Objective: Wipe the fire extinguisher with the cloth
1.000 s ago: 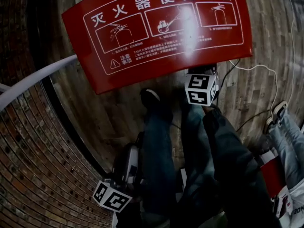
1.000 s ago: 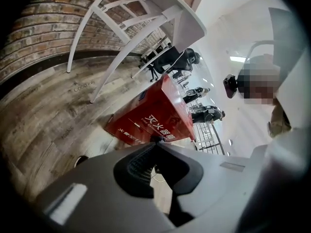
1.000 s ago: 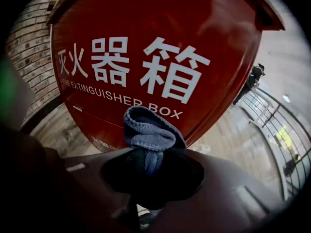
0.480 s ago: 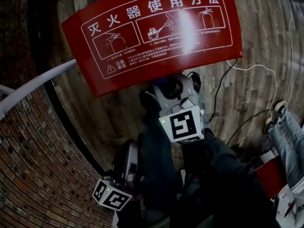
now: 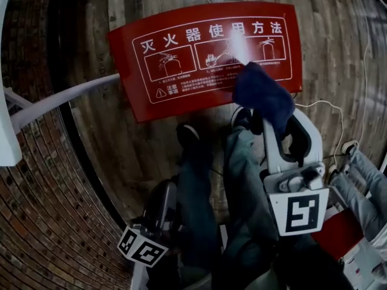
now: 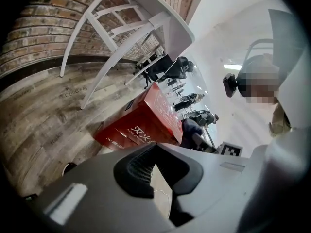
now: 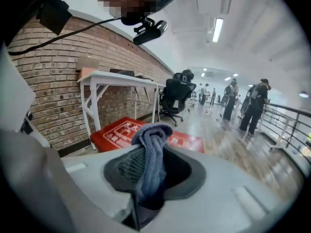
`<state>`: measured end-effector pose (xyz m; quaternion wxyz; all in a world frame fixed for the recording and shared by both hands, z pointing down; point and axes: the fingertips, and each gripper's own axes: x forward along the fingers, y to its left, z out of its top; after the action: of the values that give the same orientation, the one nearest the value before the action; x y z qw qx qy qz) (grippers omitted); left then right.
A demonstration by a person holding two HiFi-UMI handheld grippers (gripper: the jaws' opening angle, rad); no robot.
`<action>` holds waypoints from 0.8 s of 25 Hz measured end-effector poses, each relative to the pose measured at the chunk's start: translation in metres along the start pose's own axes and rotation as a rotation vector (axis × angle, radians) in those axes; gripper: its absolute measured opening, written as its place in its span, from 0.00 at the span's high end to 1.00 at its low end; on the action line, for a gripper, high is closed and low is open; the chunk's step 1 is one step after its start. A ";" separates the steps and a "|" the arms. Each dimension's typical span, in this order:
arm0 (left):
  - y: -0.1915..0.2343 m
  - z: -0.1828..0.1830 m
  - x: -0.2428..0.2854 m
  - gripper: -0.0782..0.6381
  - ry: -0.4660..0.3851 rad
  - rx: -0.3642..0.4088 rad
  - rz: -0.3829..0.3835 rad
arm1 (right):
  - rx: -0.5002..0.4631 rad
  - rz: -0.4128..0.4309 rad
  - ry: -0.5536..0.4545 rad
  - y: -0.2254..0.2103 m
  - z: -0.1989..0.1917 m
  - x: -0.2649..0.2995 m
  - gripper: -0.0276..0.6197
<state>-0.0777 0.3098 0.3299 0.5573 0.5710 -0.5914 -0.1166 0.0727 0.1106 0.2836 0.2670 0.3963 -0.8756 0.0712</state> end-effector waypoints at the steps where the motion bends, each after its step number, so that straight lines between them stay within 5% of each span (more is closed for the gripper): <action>1: 0.001 0.000 0.000 0.89 -0.003 -0.002 0.002 | -0.058 0.027 -0.018 0.001 0.020 0.008 0.80; 3: 0.003 -0.001 0.000 0.89 -0.006 -0.004 0.006 | -0.165 0.102 0.016 0.010 0.041 0.038 0.80; 6: 0.006 -0.004 -0.001 0.89 -0.006 -0.007 0.011 | -0.102 0.122 0.221 0.021 0.010 0.079 0.80; 11: 0.007 -0.008 0.001 0.89 -0.014 -0.028 0.006 | -0.072 0.213 0.102 0.025 0.020 0.115 0.76; 17: -0.007 -0.004 0.002 0.89 -0.030 -0.031 -0.004 | -0.016 0.169 0.152 0.004 0.017 0.106 0.51; 20: -0.029 0.008 0.007 0.89 -0.024 -0.001 -0.039 | 0.013 0.082 0.204 -0.023 0.010 0.095 0.48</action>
<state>-0.0664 0.2910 0.3087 0.5480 0.5808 -0.5867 -0.1349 0.0336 0.0294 0.3226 0.3489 0.3524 -0.8589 0.1276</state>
